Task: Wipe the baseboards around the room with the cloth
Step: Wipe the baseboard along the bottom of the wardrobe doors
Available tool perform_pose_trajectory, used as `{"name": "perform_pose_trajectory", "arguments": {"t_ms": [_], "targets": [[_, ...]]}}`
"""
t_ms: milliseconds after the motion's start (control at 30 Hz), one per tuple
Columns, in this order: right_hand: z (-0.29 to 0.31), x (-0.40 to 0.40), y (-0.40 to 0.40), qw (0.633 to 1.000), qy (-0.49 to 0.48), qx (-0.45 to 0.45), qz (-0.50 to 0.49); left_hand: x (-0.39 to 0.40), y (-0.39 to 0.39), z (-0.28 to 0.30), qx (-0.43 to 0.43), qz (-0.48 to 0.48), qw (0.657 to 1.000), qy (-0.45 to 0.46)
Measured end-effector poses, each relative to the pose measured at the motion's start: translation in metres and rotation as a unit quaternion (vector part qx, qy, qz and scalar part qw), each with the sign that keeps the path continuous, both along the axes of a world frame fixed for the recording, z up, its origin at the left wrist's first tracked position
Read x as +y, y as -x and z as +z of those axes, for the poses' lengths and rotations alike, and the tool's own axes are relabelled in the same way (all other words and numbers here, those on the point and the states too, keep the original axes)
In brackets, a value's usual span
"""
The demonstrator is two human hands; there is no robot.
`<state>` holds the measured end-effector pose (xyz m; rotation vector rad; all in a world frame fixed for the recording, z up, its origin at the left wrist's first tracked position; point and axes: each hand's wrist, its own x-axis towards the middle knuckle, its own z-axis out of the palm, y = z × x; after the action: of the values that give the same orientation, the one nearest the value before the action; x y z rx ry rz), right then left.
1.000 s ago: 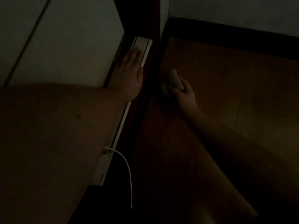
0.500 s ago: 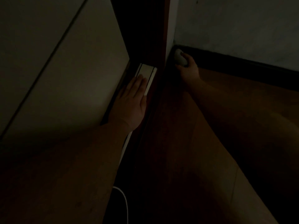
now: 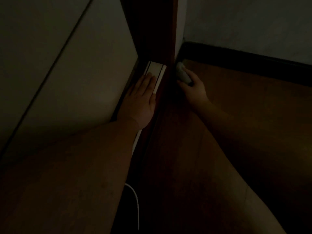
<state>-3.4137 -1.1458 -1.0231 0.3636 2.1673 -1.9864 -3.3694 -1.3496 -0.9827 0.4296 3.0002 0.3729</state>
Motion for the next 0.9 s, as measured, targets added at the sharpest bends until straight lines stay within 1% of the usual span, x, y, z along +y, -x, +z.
{"name": "perform_pose_trajectory", "arguments": {"t_ms": [100, 300, 433, 600, 700, 833, 900], "targets": [[-0.008, -0.009, -0.038, 1.0, -0.002, 0.018, 0.01, 0.001, 0.0, 0.001, 0.003, -0.001, 1.0, 0.005], [-0.014, -0.036, -0.129, 0.999, 0.004, 0.014, 0.039, 0.003, 0.0, 0.005, 0.003, 0.001, 1.0, 0.01], [-0.016, -0.047, -0.175, 0.998, 0.034, -0.007, 0.057, 0.003, -0.002, 0.005, -0.001, 0.0, 1.0, 0.021], [-0.018, -0.062, -0.22, 0.995, 0.042, -0.022, 0.083, 0.002, 0.0, 0.006, -0.004, -0.001, 1.0, 0.021], [-0.02, -0.059, -0.231, 0.992, 0.051, -0.035, 0.112, 0.003, -0.001, 0.006, -0.006, -0.001, 1.0, 0.017], [-0.017, -0.045, -0.222, 0.982, 0.054, -0.066, 0.171, 0.002, -0.002, 0.006, -0.008, 0.002, 1.0, 0.011], [-0.018, -0.035, -0.207, 0.984, 0.047, -0.067, 0.156, 0.002, -0.004, 0.004, -0.011, 0.004, 1.0, 0.011]]}}
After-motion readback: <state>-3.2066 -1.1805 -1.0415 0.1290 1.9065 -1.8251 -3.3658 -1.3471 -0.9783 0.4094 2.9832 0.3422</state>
